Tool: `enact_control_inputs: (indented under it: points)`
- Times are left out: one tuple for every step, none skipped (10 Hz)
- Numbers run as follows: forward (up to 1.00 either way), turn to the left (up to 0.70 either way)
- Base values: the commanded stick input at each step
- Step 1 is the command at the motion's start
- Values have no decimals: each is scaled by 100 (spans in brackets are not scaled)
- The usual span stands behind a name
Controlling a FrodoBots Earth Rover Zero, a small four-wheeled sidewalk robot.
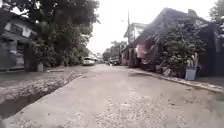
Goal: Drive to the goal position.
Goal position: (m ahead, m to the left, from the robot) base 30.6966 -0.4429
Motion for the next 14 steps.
enact_control_inputs:
  points:
    - [100, 0]
    - [100, 0]
    - [100, 0]
    - [100, 0]
    - [100, 0]
    - [100, 0]
    - [100, 0]
    - [100, 0]
    - [100, 0]
    - [100, 2]
    - [100, 18]
    - [100, 0]
    - [100, 0]
    - [100, 0]
